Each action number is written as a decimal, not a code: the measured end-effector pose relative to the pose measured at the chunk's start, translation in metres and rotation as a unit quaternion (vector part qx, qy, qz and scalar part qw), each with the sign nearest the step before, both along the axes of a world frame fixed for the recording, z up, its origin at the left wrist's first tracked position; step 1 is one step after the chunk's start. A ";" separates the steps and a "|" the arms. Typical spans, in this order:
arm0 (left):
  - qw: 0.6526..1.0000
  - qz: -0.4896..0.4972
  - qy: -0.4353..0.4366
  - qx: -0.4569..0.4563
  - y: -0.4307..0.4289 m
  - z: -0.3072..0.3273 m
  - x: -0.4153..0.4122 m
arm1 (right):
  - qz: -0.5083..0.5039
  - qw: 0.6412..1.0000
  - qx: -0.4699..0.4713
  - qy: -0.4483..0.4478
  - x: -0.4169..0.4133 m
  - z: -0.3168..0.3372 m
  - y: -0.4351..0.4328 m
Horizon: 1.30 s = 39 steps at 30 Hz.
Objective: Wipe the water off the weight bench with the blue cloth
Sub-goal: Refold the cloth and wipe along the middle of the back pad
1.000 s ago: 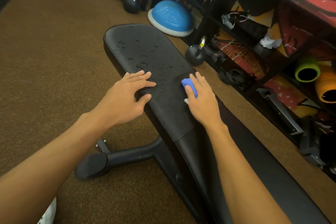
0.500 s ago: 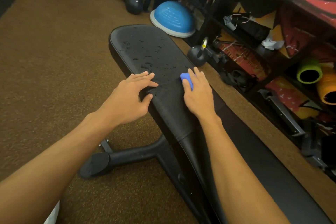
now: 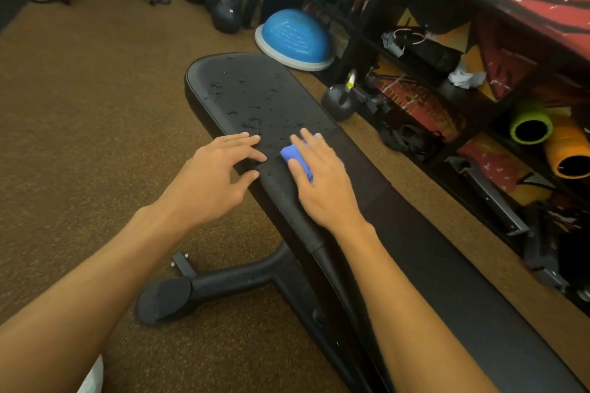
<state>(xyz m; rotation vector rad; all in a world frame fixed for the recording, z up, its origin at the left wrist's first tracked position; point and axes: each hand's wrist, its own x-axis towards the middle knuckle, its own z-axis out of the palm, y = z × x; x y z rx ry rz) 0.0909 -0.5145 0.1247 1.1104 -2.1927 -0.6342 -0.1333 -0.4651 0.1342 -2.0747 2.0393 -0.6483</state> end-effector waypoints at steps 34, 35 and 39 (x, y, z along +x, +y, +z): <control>0.999 0.045 -0.016 0.002 0.002 0.003 0.013 | -0.007 1.000 0.016 -0.015 0.035 0.000 0.004; 0.999 0.046 -0.018 0.002 0.001 0.003 0.013 | 0.028 0.999 0.020 -0.005 0.038 -0.001 0.013; 0.998 0.055 -0.028 0.008 -0.002 0.005 0.017 | 0.059 0.997 0.030 -0.029 0.016 -0.001 0.043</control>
